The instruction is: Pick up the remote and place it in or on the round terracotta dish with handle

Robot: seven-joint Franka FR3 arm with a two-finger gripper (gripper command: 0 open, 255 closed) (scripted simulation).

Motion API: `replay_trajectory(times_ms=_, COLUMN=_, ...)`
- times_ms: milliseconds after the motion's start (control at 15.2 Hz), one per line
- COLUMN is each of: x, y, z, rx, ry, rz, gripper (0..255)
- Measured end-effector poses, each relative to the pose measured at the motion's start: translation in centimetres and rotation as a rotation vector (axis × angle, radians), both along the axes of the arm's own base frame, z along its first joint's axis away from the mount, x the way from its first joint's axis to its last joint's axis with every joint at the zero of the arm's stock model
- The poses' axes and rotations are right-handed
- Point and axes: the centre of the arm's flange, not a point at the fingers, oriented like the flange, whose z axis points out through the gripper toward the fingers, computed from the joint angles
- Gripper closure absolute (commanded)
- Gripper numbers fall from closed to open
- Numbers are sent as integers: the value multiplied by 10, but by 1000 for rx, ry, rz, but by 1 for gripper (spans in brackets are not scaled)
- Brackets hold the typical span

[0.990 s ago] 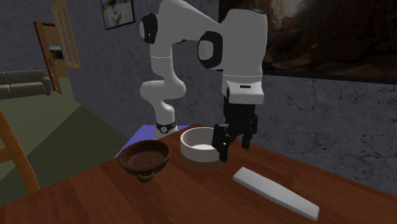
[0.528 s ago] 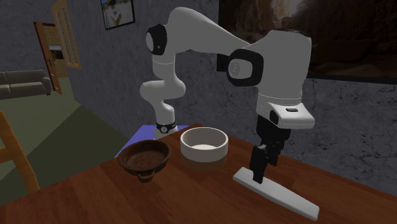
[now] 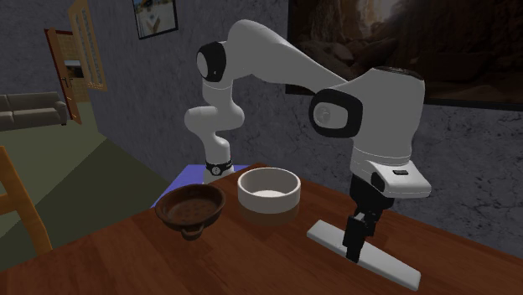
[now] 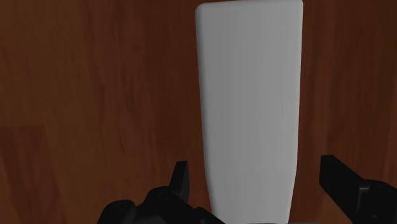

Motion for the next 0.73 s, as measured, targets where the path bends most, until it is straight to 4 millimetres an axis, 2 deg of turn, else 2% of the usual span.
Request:
replay_trajectory(times_ms=198, x=1, y=-1, z=-13, rx=0, ry=0, rz=0, gripper=0)
replay_trajectory(times_ms=528, x=0, y=0, z=-14, rx=0, ry=0, rz=0, gripper=0)
replay_trajectory(times_ms=594, x=0, y=0, z=-14, rx=0, ry=0, rz=0, gripper=255)
replay_trajectory(times_ms=726, x=1, y=0, z=-14, rx=0, ry=-1, rz=0, gripper=255)
